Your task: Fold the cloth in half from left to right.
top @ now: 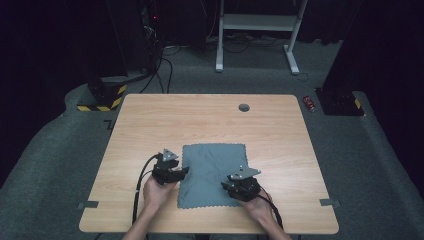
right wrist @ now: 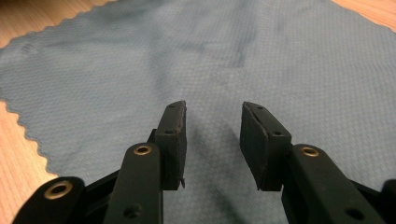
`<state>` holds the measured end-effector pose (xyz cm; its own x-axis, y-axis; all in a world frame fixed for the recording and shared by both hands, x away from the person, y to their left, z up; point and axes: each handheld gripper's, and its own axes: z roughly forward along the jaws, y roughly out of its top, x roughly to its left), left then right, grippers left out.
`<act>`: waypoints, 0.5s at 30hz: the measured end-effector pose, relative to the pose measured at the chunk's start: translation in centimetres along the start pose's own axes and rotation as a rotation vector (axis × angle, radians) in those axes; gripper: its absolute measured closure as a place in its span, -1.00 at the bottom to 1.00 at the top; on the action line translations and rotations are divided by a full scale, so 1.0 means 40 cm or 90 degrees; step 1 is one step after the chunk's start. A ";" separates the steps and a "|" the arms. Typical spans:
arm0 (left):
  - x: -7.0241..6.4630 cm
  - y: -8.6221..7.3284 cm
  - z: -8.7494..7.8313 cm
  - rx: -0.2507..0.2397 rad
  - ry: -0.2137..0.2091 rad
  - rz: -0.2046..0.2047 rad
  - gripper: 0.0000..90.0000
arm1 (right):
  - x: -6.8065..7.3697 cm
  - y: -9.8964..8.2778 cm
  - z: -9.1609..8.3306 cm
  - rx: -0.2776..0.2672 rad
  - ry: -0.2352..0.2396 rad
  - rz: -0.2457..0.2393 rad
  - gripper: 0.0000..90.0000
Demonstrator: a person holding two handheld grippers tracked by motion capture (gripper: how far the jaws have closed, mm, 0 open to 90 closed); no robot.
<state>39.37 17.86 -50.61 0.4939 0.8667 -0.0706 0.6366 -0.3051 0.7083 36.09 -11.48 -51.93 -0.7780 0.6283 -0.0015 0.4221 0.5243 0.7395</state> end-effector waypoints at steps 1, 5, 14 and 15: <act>0.005 0.007 0.001 0.002 0.005 0.001 0.06 | 0.003 0.001 0.002 -0.001 0.001 0.001 0.36; 0.030 0.021 0.005 -0.002 0.012 -0.021 0.06 | 0.013 0.008 0.006 -0.002 0.008 -0.004 0.38; 0.061 0.051 0.029 0.004 0.026 -0.038 0.01 | 0.037 0.026 0.014 -0.003 0.029 -0.017 0.41; 0.061 0.056 0.031 0.000 0.026 -0.039 0.01 | 0.043 0.031 0.016 -0.002 0.031 -0.020 0.41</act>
<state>42.74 18.81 -50.07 0.4288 0.8993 -0.0854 0.6650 -0.2503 0.7037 35.58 -9.40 -51.44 -0.8131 0.5821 0.0078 0.3948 0.5415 0.7422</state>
